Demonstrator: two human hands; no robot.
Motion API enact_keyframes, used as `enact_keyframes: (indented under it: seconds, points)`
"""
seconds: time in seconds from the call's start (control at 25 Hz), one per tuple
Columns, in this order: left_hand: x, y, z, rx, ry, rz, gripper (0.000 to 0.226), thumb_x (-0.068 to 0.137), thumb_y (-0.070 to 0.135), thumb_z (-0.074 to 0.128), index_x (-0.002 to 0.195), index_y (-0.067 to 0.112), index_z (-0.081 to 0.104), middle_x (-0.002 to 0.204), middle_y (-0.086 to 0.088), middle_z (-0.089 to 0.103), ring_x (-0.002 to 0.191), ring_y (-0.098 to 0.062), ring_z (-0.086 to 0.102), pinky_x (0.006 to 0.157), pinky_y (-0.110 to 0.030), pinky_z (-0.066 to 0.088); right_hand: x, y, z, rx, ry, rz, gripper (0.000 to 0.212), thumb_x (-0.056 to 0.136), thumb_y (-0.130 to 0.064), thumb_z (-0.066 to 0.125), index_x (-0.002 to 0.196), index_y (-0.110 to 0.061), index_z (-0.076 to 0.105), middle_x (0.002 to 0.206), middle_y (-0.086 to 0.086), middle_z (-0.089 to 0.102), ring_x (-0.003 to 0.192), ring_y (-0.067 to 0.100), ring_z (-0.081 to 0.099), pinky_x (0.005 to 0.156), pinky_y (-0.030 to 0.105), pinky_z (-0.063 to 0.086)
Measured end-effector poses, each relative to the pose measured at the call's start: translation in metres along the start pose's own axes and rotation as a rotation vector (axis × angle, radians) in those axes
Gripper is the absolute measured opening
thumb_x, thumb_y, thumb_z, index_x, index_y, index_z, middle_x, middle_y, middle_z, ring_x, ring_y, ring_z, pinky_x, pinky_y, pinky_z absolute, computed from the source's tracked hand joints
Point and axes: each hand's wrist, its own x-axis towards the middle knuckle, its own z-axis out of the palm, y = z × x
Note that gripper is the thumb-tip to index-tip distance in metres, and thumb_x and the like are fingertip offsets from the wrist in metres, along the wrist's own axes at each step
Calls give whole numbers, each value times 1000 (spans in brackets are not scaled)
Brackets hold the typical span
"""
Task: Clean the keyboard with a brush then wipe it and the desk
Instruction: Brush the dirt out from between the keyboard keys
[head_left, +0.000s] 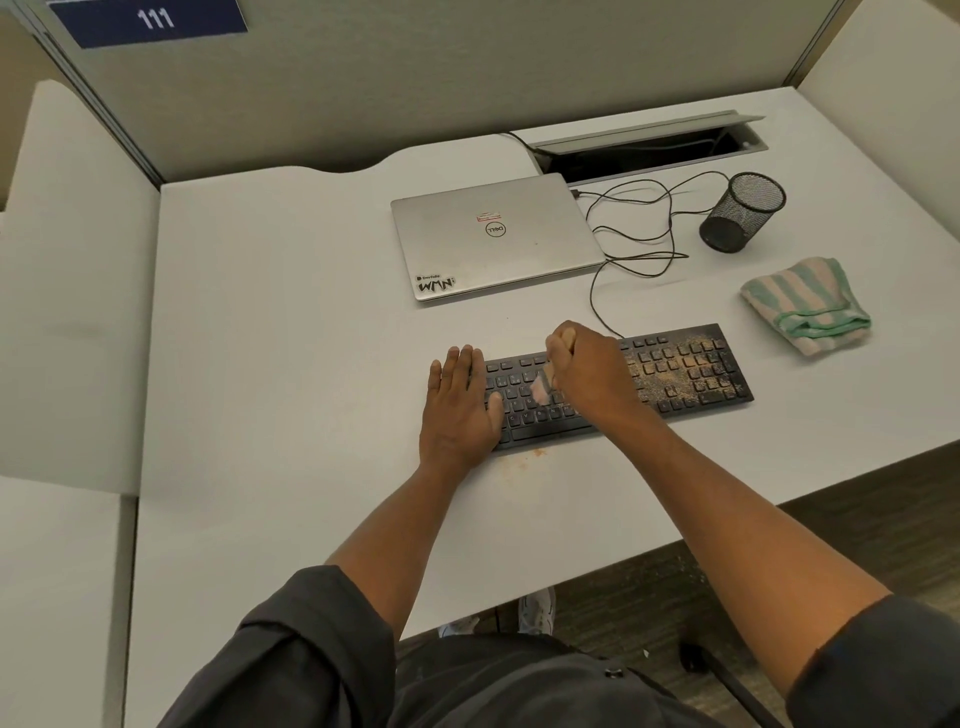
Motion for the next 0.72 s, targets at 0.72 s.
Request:
enact_keyframes:
  seconds: [0.72]
  points:
    - [0,-1,2,4,17,8,74,97,43,19,158,3,27,164,-15,27,155,-29,16,128,-43,1,-5,13,-7,210,-38,92,17,100,-19,53,90,-12,65,70,3,72,60,17,68,59,37,59]
